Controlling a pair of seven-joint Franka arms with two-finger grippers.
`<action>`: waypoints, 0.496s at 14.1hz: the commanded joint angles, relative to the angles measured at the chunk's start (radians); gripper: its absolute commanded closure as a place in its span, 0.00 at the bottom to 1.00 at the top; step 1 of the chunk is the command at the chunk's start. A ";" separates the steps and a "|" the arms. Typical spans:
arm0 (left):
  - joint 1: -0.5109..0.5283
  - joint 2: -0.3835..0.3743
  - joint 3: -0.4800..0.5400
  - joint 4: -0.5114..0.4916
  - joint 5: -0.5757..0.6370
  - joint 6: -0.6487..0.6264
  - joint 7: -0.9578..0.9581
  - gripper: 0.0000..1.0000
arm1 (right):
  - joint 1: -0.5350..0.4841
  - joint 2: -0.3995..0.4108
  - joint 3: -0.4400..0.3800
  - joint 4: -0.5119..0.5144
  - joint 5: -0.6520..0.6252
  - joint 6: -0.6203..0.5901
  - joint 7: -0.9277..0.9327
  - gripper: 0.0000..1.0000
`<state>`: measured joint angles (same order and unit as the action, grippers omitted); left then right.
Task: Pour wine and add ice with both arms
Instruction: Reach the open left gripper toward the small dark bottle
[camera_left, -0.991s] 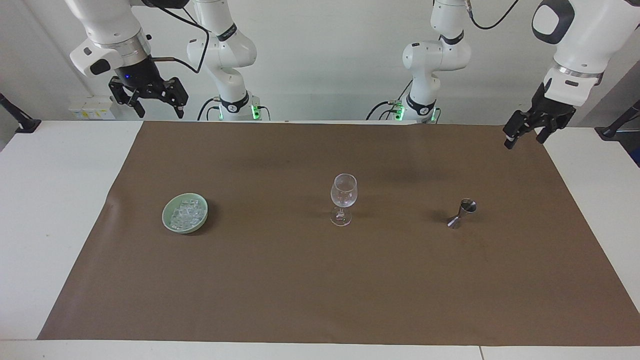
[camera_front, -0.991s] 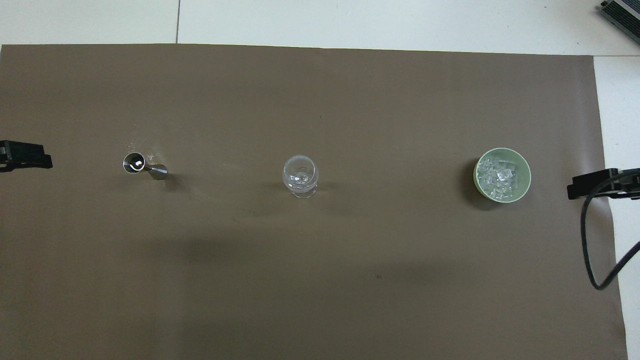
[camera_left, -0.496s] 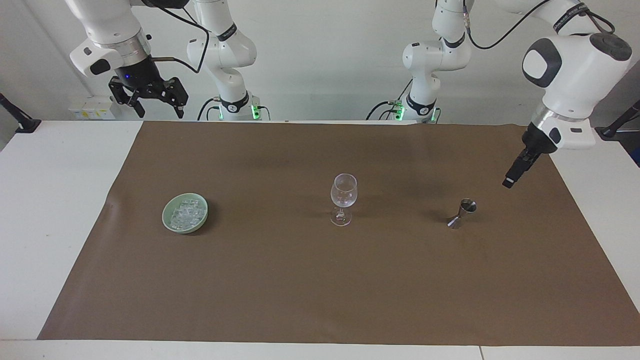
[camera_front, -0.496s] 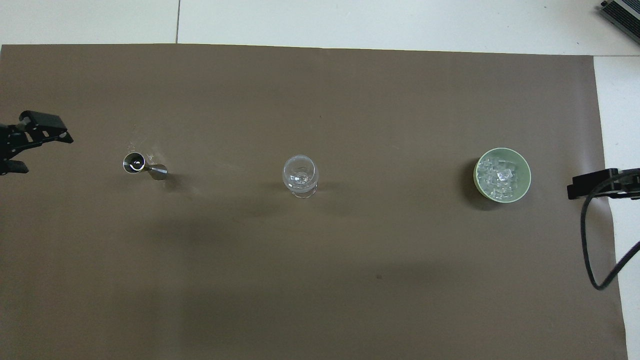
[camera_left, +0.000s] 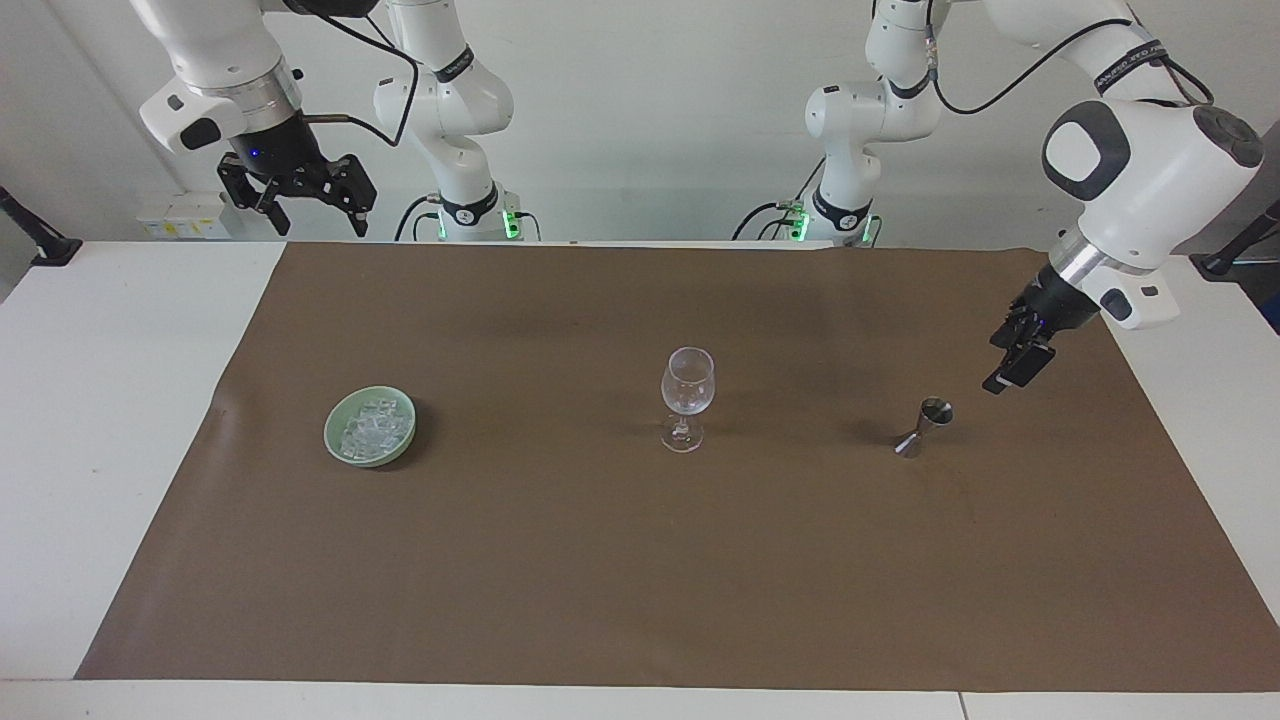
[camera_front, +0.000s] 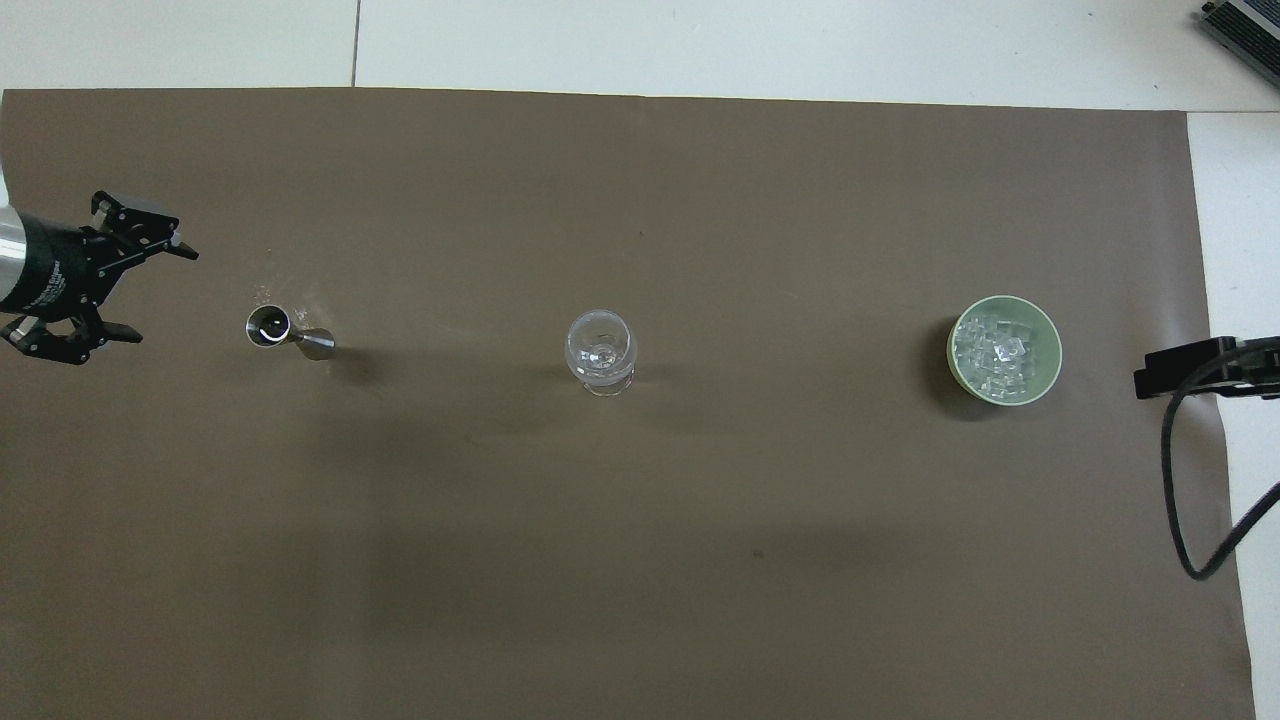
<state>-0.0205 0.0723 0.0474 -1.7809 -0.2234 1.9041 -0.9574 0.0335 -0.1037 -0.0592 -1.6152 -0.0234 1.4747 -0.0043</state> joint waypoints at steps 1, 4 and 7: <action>0.005 0.035 0.003 0.049 -0.034 -0.039 -0.035 0.00 | -0.006 -0.008 0.001 0.000 0.007 -0.016 -0.026 0.00; 0.007 0.034 0.002 0.069 -0.063 -0.115 -0.043 0.00 | -0.006 -0.008 0.001 0.000 0.007 -0.016 -0.026 0.00; 0.027 0.027 0.005 0.054 -0.073 -0.152 -0.044 0.00 | -0.006 -0.008 0.001 0.000 0.007 -0.016 -0.025 0.00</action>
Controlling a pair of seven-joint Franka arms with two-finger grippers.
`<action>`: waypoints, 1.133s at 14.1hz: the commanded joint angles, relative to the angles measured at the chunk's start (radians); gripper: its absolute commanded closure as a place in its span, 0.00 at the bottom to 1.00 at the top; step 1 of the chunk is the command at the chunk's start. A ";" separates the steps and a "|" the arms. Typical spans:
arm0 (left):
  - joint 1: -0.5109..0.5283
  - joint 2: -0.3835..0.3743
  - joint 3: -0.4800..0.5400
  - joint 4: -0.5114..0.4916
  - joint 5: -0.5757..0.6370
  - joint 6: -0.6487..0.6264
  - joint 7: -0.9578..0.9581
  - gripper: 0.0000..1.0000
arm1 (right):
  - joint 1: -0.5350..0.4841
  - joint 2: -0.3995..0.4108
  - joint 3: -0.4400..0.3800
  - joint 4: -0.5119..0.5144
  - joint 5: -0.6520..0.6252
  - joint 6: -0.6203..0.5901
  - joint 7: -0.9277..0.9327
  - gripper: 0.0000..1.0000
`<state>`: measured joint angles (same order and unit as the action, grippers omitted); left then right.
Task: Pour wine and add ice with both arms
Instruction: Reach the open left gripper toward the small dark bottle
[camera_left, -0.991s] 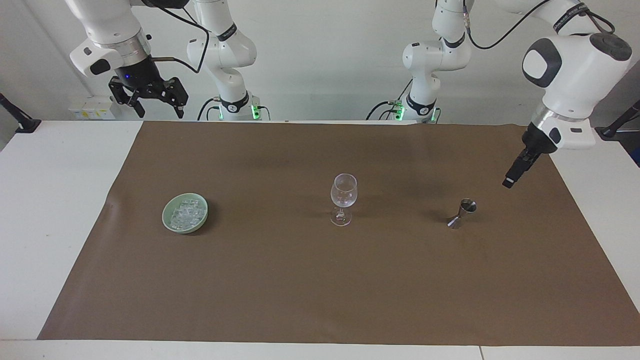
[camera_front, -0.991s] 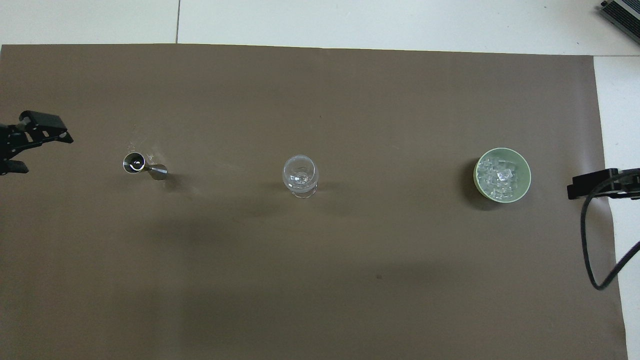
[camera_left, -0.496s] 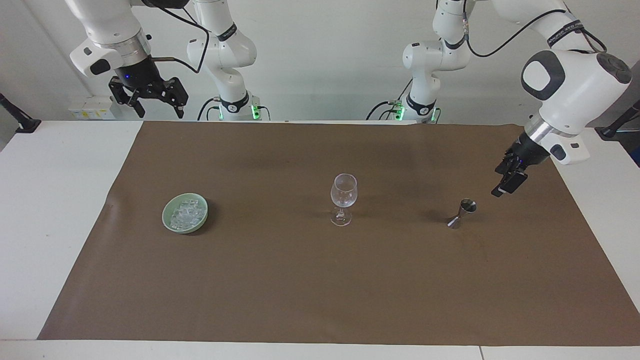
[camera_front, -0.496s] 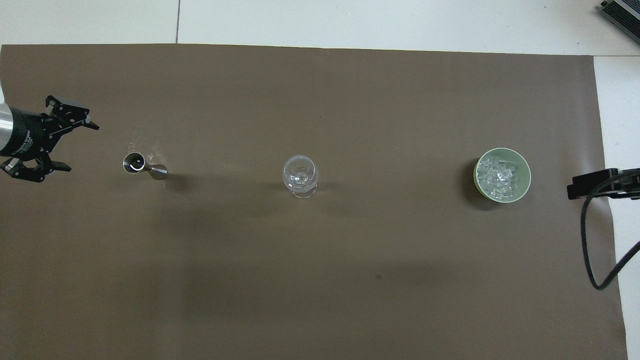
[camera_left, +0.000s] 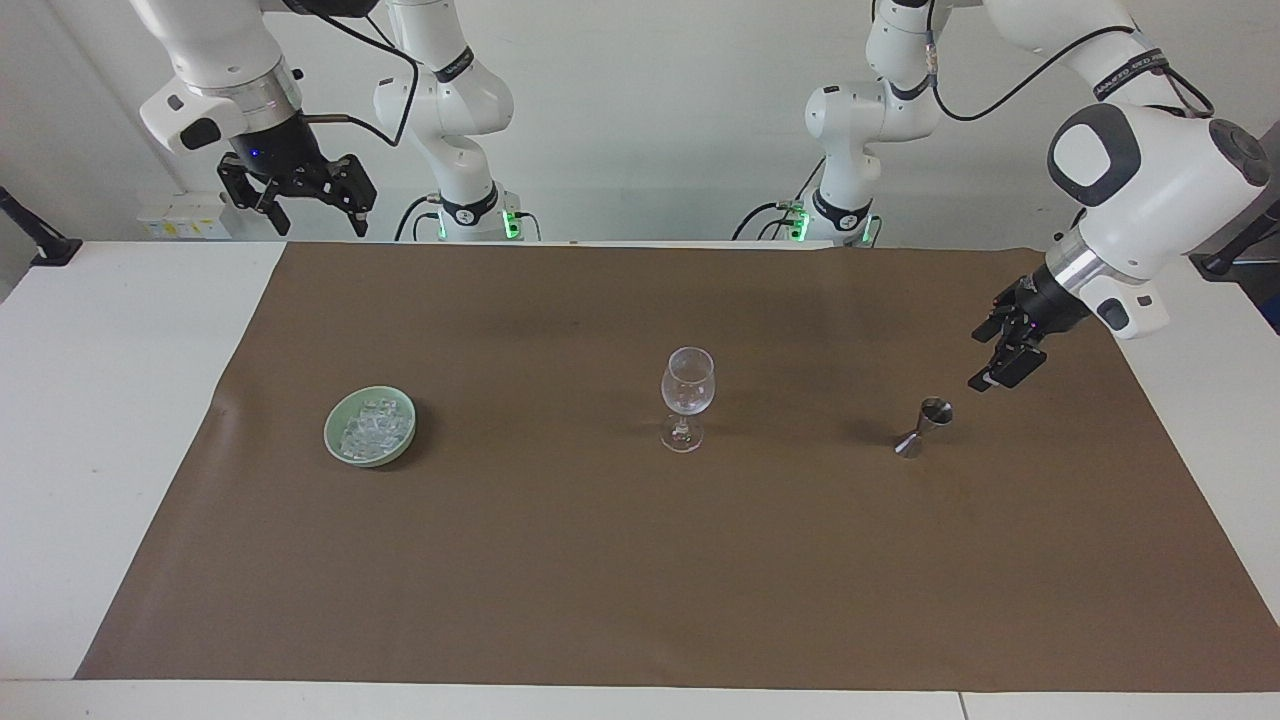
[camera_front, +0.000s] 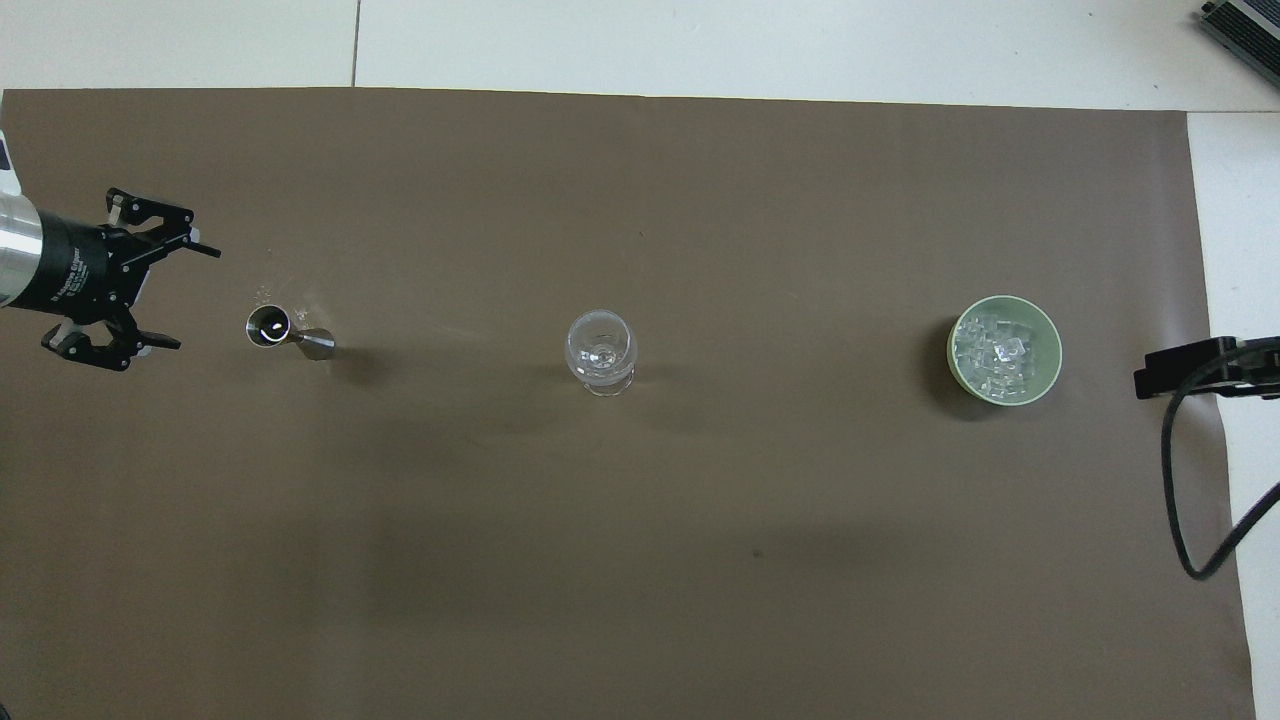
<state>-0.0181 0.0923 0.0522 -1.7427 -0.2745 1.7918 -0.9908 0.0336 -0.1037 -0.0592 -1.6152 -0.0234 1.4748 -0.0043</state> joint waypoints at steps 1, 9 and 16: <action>0.030 0.009 0.000 0.014 -0.038 -0.049 -0.012 0.00 | -0.006 -0.008 0.001 0.000 0.007 -0.016 -0.025 0.00; 0.099 0.015 0.003 -0.032 -0.184 -0.055 -0.009 0.00 | -0.006 -0.008 0.001 0.000 0.007 -0.016 -0.025 0.00; 0.122 -0.040 0.001 -0.214 -0.305 0.173 -0.008 0.00 | -0.006 -0.008 0.001 0.000 0.007 -0.016 -0.025 0.00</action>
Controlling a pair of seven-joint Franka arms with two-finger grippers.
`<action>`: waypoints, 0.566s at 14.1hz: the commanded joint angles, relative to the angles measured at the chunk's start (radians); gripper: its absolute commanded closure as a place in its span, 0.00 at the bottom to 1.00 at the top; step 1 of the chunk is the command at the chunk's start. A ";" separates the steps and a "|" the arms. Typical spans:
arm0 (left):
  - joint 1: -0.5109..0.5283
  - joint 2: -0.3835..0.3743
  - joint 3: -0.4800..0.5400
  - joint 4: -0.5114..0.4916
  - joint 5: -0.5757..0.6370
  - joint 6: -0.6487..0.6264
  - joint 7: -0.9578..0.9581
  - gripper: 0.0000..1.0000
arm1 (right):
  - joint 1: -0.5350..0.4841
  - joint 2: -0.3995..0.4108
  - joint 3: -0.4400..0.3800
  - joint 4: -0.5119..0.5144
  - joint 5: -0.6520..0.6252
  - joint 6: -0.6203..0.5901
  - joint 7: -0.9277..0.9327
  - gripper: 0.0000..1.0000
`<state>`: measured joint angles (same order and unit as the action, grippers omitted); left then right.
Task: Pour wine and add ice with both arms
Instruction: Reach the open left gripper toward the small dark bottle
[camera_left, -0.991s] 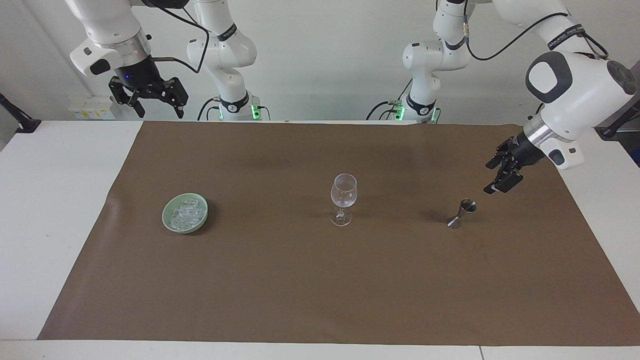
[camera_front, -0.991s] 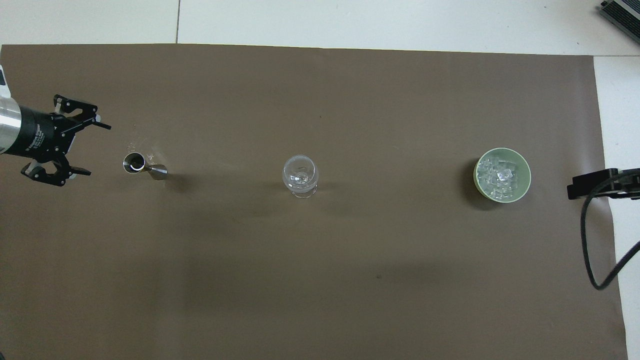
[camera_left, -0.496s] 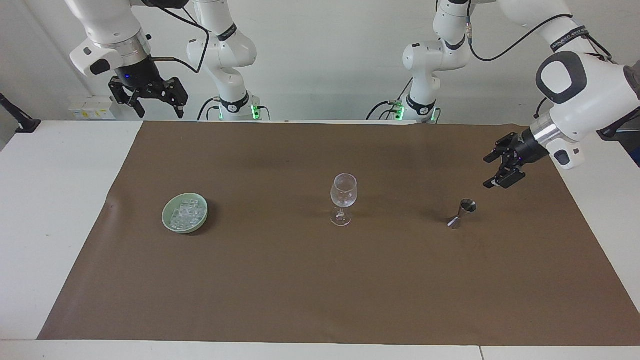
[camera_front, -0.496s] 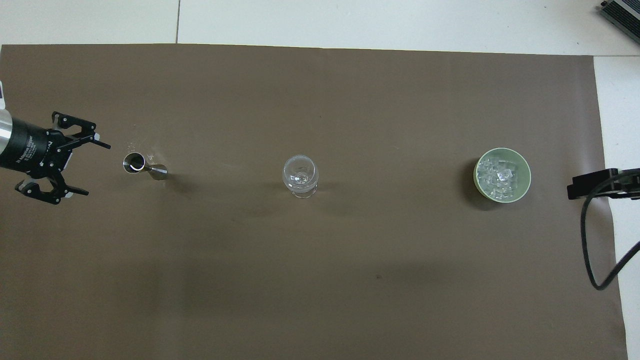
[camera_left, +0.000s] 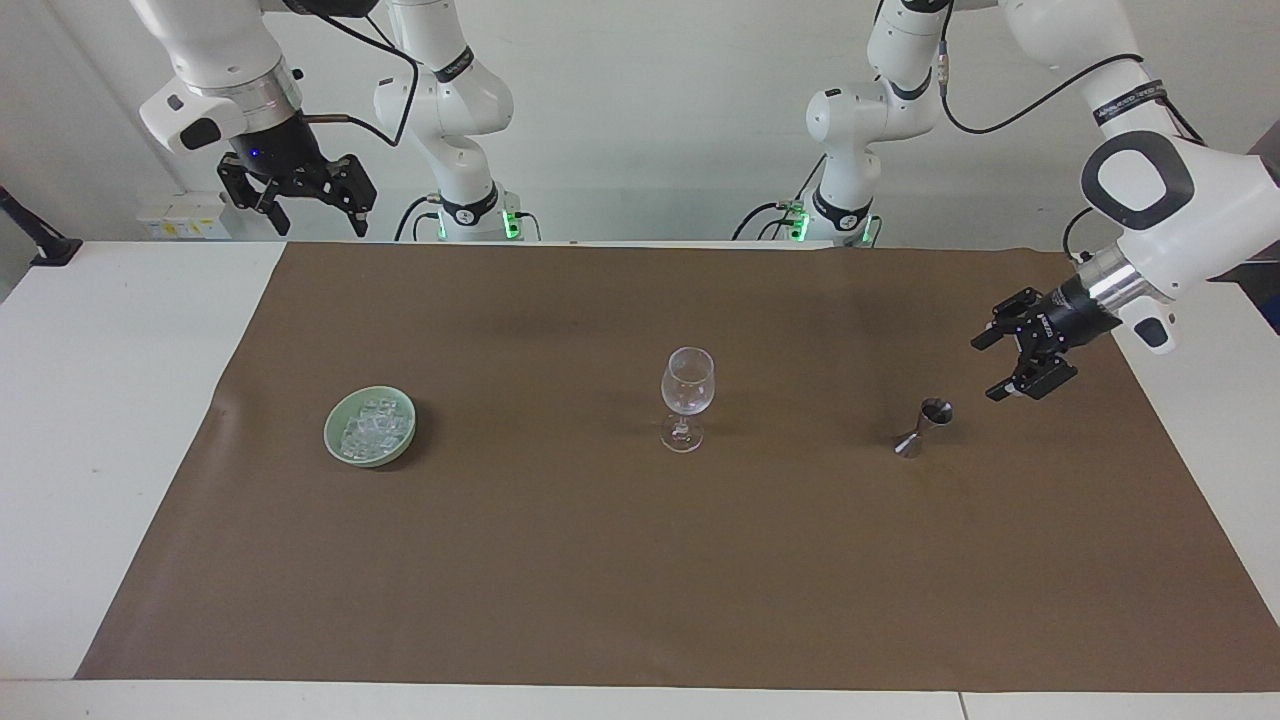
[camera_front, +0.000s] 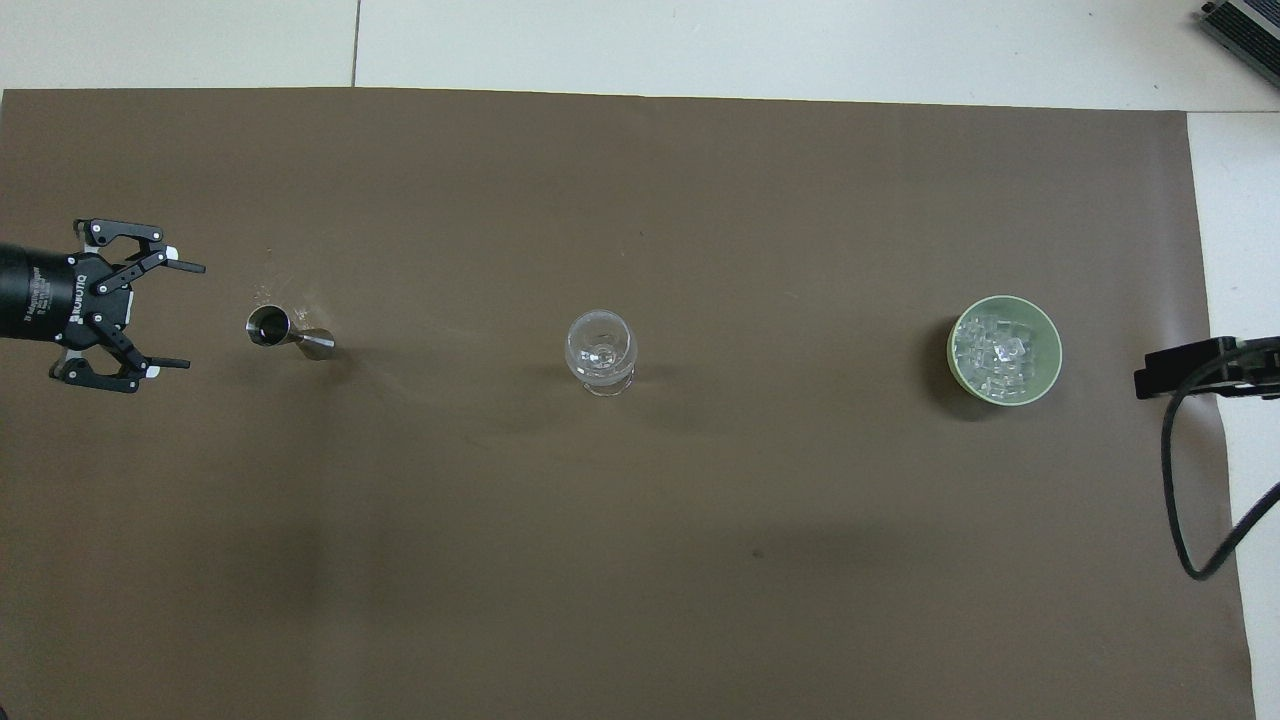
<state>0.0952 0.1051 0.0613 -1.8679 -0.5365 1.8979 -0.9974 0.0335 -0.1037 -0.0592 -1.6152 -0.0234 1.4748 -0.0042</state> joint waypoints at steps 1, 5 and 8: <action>0.009 -0.056 -0.008 -0.100 -0.052 0.076 -0.001 0.00 | -0.006 -0.008 0.001 0.000 0.007 -0.016 -0.026 0.00; 0.028 -0.062 -0.008 -0.125 -0.057 0.124 0.029 0.00 | -0.006 -0.008 0.002 0.000 0.007 -0.016 -0.026 0.00; 0.031 -0.070 -0.008 -0.149 -0.075 0.122 0.033 0.00 | -0.006 -0.008 0.001 0.000 0.007 -0.016 -0.025 0.00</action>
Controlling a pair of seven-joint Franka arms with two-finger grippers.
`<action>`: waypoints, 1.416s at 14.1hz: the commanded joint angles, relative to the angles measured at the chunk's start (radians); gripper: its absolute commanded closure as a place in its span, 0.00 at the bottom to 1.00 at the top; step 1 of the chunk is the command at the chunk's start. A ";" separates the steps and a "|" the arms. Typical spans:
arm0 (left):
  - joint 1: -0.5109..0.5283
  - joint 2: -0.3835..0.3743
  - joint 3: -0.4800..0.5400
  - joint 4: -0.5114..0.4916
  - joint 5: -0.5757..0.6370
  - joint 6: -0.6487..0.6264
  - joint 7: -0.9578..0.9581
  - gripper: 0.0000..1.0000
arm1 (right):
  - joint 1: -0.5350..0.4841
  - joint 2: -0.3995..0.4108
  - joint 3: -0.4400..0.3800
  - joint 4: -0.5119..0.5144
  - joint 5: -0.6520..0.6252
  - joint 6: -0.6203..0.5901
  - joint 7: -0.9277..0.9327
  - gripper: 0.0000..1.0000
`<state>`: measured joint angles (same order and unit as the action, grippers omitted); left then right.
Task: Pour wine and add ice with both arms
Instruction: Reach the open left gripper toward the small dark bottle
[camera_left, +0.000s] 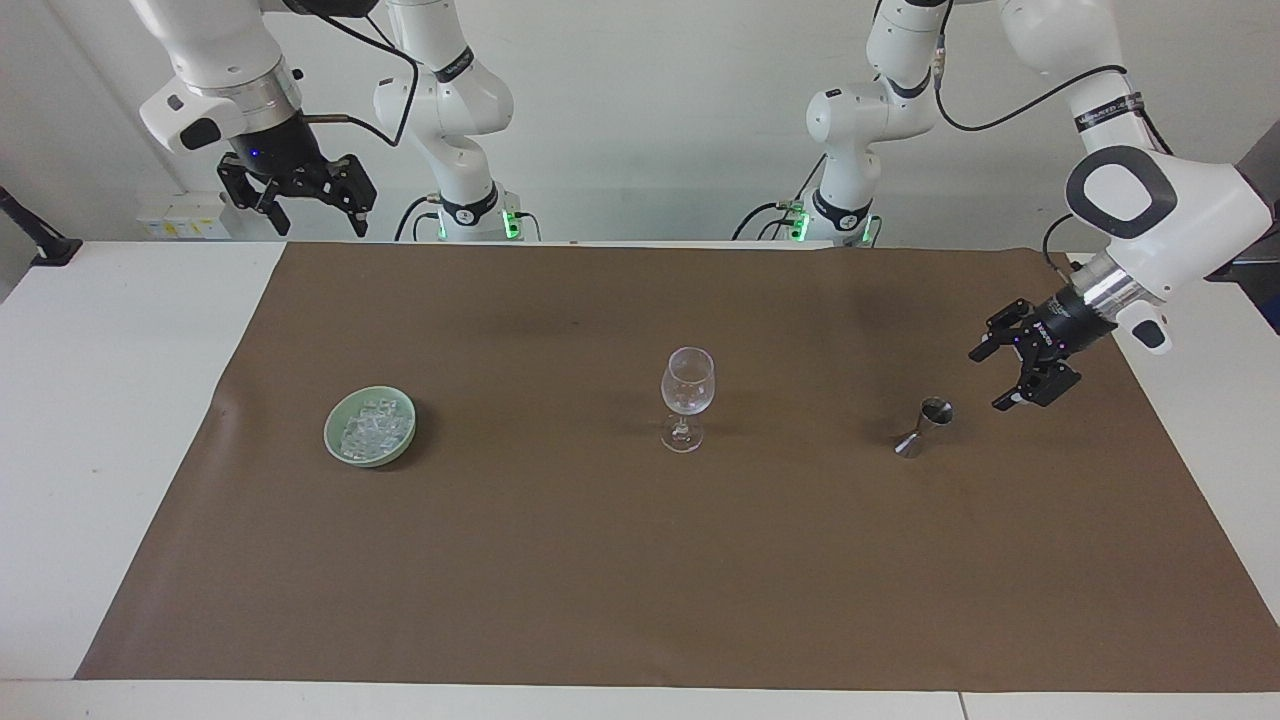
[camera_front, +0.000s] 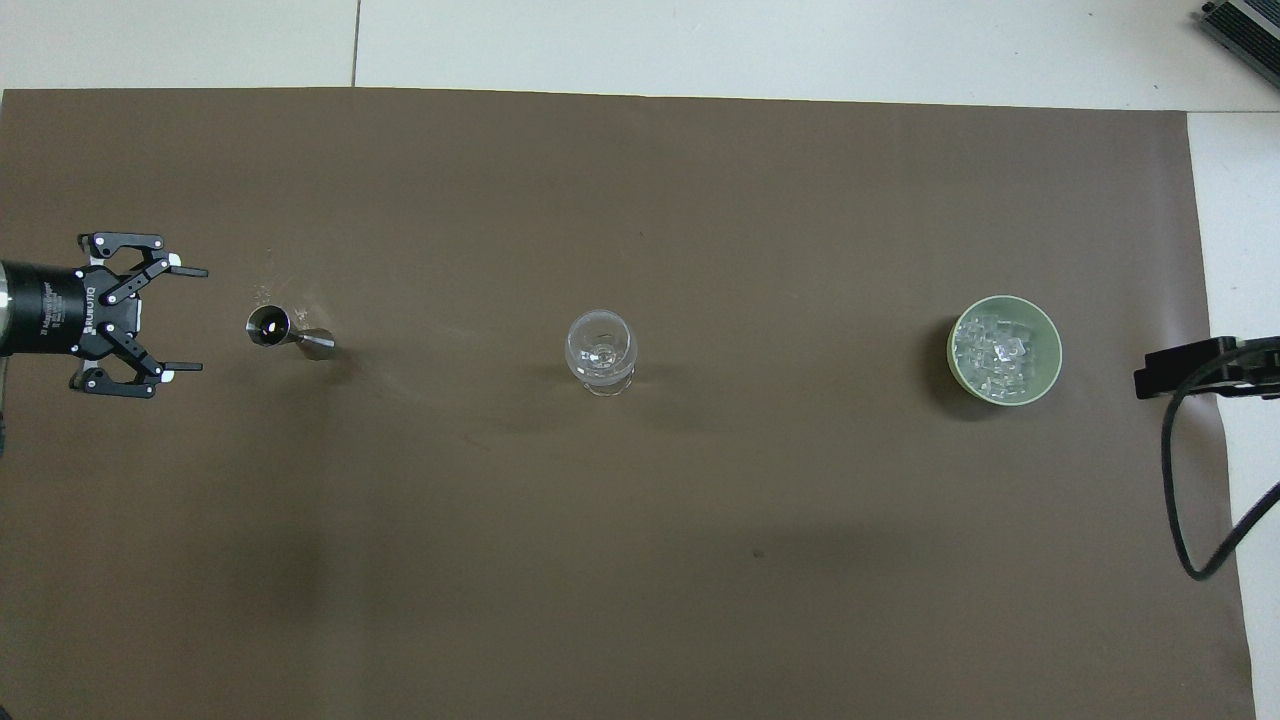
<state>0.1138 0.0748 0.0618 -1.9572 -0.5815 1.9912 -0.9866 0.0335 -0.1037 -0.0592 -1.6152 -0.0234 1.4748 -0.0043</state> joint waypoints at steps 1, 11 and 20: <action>0.012 -0.040 -0.008 -0.063 -0.035 0.031 0.020 0.00 | -0.006 -0.008 0.001 0.000 0.007 -0.016 -0.026 0.00; 0.118 0.031 -0.011 -0.126 -0.193 0.037 0.034 0.00 | -0.006 -0.008 0.001 0.000 0.007 -0.016 -0.026 0.00; 0.165 0.243 -0.017 -0.043 -0.382 -0.078 0.189 0.00 | -0.006 -0.008 0.001 0.000 0.007 -0.016 -0.025 0.00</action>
<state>0.2609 0.2714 0.0546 -2.0297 -0.9217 1.9447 -0.8142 0.0335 -0.1037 -0.0592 -1.6152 -0.0234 1.4748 -0.0043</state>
